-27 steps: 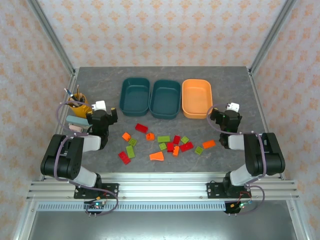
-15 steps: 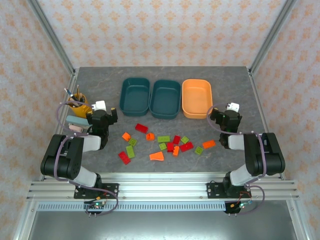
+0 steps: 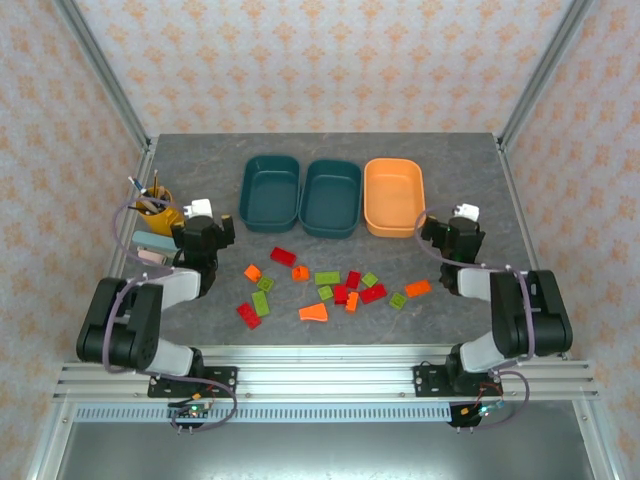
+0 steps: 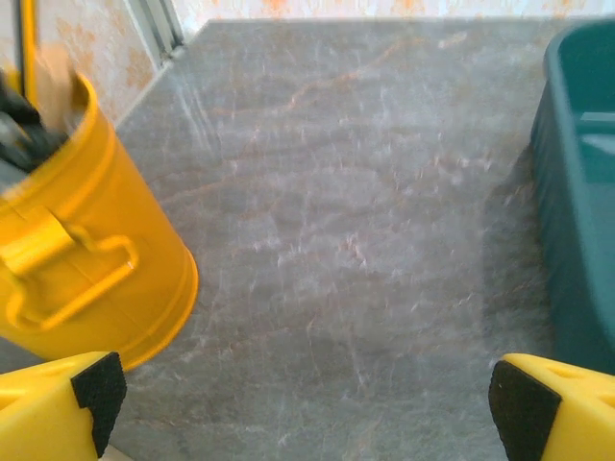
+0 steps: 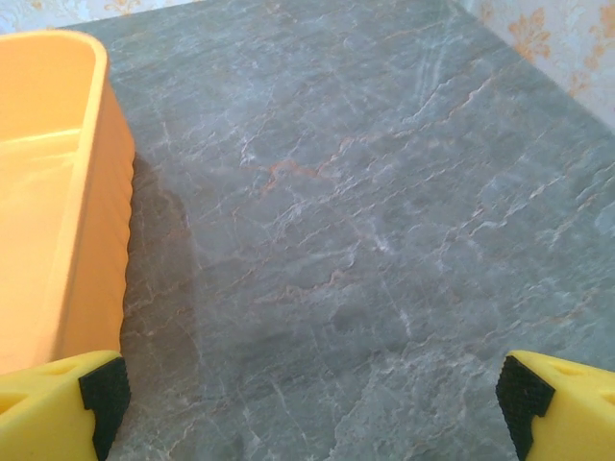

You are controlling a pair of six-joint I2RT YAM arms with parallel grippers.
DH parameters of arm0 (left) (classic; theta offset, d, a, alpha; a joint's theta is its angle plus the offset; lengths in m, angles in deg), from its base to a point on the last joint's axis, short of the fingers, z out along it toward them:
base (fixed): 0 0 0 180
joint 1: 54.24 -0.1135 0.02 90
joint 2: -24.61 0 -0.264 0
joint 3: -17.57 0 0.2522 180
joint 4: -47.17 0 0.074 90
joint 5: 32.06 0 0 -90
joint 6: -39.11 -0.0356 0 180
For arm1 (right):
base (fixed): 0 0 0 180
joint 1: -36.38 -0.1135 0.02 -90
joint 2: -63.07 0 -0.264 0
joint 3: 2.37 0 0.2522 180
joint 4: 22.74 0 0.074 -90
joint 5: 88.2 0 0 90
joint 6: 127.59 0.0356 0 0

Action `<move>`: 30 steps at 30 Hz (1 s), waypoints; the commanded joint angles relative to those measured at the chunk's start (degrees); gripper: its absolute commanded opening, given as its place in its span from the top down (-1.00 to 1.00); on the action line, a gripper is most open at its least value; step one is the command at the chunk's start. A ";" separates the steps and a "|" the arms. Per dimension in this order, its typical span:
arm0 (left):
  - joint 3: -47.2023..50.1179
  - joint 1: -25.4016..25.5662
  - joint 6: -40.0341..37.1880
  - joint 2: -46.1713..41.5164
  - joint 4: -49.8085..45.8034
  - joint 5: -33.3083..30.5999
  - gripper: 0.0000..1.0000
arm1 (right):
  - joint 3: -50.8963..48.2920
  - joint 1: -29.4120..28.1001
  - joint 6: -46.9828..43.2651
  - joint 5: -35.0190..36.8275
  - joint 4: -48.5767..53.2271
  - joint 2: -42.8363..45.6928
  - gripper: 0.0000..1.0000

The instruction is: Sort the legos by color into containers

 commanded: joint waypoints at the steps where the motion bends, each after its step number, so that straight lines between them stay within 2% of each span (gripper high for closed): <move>1: -4.01 4.16 0.96 -9.97 -9.69 -9.88 -1.00 | 9.86 -1.30 1.94 6.87 16.18 10.35 -0.99; 4: -8.33 10.11 1.46 -17.77 -16.92 -17.23 -1.00 | 17.07 -4.17 2.82 11.94 22.66 20.35 -0.99; 6: -11.15 15.25 0.53 -21.39 -18.80 -20.83 -0.99 | 25.24 -4.47 13.15 14.90 33.68 23.91 -0.99; 8: -13.58 19.96 0.28 -24.16 -19.48 -23.56 -1.00 | 36.70 -3.61 33.61 18.94 61.06 22.96 -0.99; 9: -15.04 20.33 4.91 -25.44 -22.80 -24.14 -0.99 | 40.86 -3.58 43.68 21.79 73.90 21.96 -1.00; 10: -18.88 20.06 15.61 -26.57 -32.19 -25.32 -1.00 | 42.44 -2.79 45.70 18.70 79.40 21.29 -1.00; 11: -23.91 19.36 27.75 -27.26 -44.66 -24.27 -1.00 | 42.32 -2.11 39.25 12.19 78.49 21.28 -1.00; 12: -29.80 18.37 39.61 -27.27 -62.04 -22.03 -1.00 | 43.41 -2.35 36.43 9.34 80.87 20.93 -0.88; 13: -32.39 18.23 45.51 -26.97 -68.56 -21.07 -1.00 | 45.03 -3.72 37.61 10.46 86.25 20.62 -0.79; 15: -32.65 17.88 41.13 -26.90 -67.36 -11.82 -1.00 | 46.51 -6.99 37.82 10.11 93.48 20.39 -0.69; 18: -33.10 17.88 40.63 -26.19 -69.36 -0.82 -1.00 | 47.07 -13.70 39.61 8.94 104.69 19.05 -0.62; 20: -33.22 18.69 40.13 -24.43 -71.37 7.36 -1.00 | 44.90 -20.13 42.23 7.91 109.49 18.59 -0.52; 23: -32.23 23.95 38.67 -22.26 -73.47 12.99 -1.00 | 38.77 -25.96 44.88 0.91 109.19 18.83 -0.41; 25: -30.23 28.33 37.28 -21.99 -72.17 15.55 -0.99 | 34.51 -27.90 45.07 -3.44 106.00 18.56 -0.40; 30: -26.58 38.27 37.53 -20.25 -69.61 17.48 -0.98 | 27.46 -28.13 44.81 -12.34 96.56 15.61 -0.37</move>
